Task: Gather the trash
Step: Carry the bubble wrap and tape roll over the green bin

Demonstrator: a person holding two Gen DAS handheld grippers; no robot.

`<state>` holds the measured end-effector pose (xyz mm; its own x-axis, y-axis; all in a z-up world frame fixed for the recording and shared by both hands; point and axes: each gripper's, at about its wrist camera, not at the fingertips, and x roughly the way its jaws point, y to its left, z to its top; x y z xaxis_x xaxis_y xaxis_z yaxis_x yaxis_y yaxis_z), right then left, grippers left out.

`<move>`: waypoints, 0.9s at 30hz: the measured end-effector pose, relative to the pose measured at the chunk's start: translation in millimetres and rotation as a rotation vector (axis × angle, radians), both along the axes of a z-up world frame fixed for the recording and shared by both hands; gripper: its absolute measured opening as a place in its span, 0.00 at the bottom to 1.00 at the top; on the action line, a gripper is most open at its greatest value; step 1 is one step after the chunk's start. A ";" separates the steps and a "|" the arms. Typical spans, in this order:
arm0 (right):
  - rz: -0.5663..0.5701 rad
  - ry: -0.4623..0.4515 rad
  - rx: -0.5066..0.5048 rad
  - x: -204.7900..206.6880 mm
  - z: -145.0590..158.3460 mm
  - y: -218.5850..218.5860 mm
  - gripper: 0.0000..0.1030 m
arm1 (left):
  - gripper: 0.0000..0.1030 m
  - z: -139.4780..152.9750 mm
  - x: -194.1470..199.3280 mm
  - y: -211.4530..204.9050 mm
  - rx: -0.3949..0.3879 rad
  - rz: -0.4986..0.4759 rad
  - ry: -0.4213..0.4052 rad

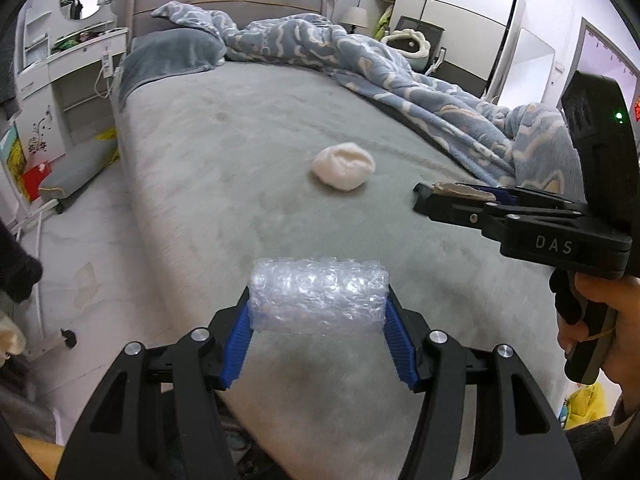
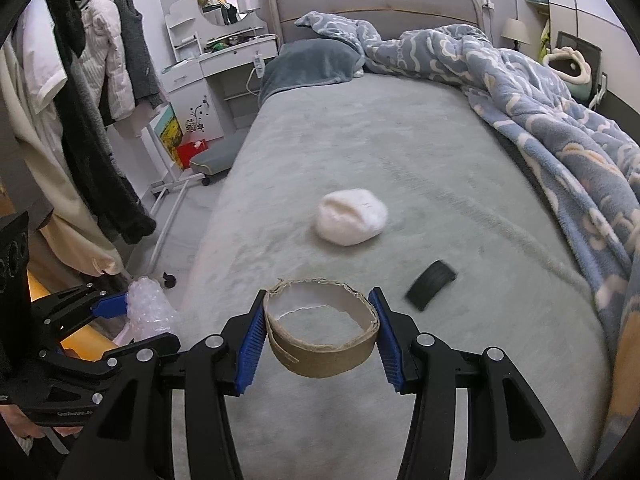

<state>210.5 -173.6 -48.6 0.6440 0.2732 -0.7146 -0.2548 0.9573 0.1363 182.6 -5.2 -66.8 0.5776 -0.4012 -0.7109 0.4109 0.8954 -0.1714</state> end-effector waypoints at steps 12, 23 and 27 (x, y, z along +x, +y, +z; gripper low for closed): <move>0.054 0.020 -0.004 -28.2 -11.1 50.3 0.49 | 0.60 -15.2 -26.0 54.9 0.042 0.083 0.074; 0.104 0.041 -0.003 -43.8 -18.9 87.2 0.49 | 0.60 -28.6 -40.3 84.1 0.058 0.105 0.128; 0.123 0.049 -0.004 -47.2 -21.9 99.5 0.49 | 0.60 -34.4 -44.4 92.7 0.075 0.108 0.147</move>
<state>163.4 -74.0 -70.6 0.5702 0.3452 -0.7454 -0.3633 0.9198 0.1481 138.2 87.4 -101.3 0.5022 -0.2849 -0.8165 0.2869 0.9456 -0.1535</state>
